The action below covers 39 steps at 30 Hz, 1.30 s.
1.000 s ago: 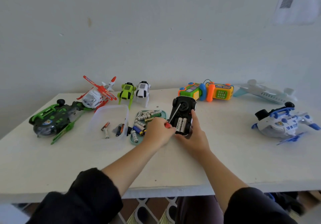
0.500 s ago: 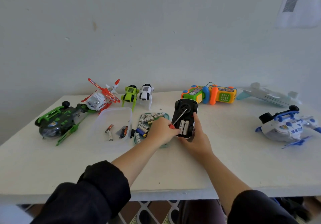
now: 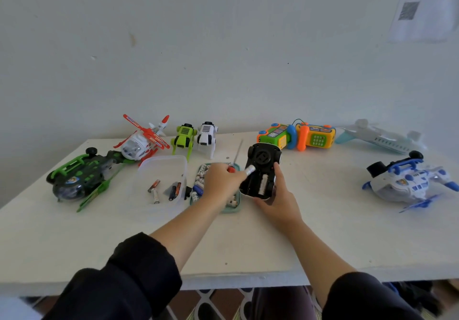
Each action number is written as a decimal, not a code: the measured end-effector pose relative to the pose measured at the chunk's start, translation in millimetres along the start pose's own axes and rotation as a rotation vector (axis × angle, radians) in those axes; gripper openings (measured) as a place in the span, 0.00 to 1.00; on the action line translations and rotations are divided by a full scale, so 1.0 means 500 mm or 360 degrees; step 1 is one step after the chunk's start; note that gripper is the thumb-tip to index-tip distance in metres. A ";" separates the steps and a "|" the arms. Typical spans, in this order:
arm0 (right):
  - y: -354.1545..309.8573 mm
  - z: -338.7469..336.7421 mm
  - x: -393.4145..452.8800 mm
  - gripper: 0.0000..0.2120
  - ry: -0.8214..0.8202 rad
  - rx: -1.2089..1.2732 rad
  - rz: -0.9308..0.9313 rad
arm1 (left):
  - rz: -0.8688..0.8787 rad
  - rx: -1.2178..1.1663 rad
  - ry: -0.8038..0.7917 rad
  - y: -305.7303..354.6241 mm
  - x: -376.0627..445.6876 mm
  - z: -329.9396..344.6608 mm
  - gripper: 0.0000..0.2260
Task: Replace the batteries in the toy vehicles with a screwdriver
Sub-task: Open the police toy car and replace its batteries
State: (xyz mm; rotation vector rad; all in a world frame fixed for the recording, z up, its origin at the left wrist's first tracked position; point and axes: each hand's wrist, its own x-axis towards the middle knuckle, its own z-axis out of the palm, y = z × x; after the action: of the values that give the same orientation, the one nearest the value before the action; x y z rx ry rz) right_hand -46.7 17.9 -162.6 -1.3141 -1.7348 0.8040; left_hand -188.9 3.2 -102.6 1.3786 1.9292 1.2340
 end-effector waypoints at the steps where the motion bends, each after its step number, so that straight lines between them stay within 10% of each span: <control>1: 0.001 0.000 -0.001 0.44 0.0000 -0.0019 -0.0005 | 0.0045 0.0062 0.0049 -0.002 0.009 -0.022 0.17; 11: 0.012 0.009 0.004 0.44 0.0006 -0.0032 -0.0035 | -0.0321 0.0671 0.0500 -0.126 0.083 -0.229 0.11; 21: 0.038 0.018 0.011 0.44 0.0027 0.0215 -0.0101 | 0.0197 0.0391 0.0185 -0.002 0.085 -0.202 0.08; 24: 0.044 0.016 0.013 0.43 0.0025 0.0240 -0.0113 | 0.0388 0.0142 -0.0007 0.055 0.056 -0.170 0.22; 32: 0.038 0.012 0.012 0.43 0.0033 0.0268 -0.0130 | 0.0243 -0.0987 0.0263 0.097 0.015 -0.085 0.05; 39: 0.037 0.011 0.014 0.43 0.0077 0.0229 -0.0156 | 0.0554 -0.0646 0.0180 0.063 -0.001 -0.044 0.09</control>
State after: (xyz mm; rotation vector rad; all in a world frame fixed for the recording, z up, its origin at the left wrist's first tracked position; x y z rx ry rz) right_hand -44.2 29.2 -179.4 -1.1352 -1.6581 0.8186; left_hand -189.9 -2.8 -64.6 1.4816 1.4274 1.7841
